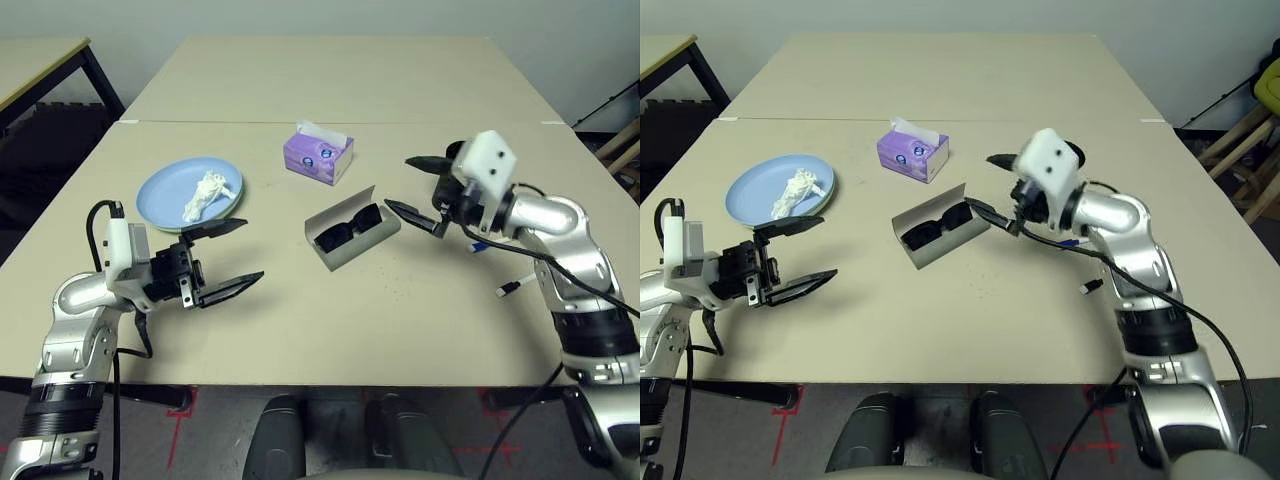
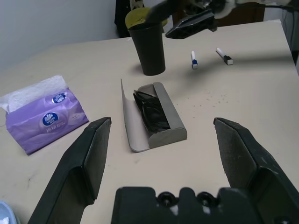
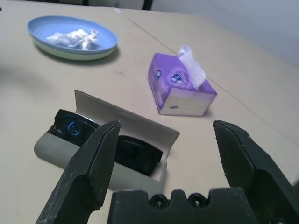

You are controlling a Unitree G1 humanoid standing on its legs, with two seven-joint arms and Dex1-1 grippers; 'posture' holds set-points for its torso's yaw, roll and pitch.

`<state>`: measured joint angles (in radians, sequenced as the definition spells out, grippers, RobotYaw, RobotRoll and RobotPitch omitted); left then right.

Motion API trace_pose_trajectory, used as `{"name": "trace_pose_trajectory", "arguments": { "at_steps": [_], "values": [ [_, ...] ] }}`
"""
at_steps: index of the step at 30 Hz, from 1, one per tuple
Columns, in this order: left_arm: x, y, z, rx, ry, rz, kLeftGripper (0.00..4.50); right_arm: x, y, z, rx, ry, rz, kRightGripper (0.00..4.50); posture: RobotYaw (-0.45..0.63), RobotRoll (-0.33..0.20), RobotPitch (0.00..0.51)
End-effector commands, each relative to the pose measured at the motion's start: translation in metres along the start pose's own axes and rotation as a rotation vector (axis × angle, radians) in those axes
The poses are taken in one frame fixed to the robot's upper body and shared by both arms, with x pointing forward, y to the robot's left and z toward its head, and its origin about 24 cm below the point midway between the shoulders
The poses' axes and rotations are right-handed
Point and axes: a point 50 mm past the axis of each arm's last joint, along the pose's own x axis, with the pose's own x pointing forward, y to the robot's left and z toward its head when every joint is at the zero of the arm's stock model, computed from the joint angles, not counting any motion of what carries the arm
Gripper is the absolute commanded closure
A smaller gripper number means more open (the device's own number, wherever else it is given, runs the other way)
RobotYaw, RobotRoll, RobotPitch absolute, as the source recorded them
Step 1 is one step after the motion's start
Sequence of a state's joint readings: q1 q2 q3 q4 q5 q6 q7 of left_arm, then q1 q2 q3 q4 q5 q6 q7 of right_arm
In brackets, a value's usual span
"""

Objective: Organize and tidy the items on the table.

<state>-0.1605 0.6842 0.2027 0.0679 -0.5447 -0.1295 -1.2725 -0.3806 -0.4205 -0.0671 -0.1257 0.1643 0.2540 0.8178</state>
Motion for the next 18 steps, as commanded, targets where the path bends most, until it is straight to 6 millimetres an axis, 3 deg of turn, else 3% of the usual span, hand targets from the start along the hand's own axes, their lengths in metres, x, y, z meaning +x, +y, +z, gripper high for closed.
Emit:
{"name": "trace_pose_trajectory", "arguments": {
  "at_steps": [1, 8, 18],
  "values": [
    [0.002, 0.008, 0.001, -0.003, 0.015, 0.061, 0.0, -0.012, 0.006, -0.009, 0.065, 0.001, -0.034, 0.07, 0.13, 0.0, 0.056],
    [0.016, 0.018, 0.007, -0.058, 0.022, 0.182, 0.0, -0.026, 0.023, -0.037, 0.185, 0.039, -0.014, 0.07, 0.14, 0.0, 0.06],
    [0.034, 0.031, 0.015, -0.193, 0.105, 0.316, 0.0, -0.041, 0.032, -0.052, 0.234, 0.019, 0.026, 0.07, 0.14, 0.0, 0.062]
  ]
}}
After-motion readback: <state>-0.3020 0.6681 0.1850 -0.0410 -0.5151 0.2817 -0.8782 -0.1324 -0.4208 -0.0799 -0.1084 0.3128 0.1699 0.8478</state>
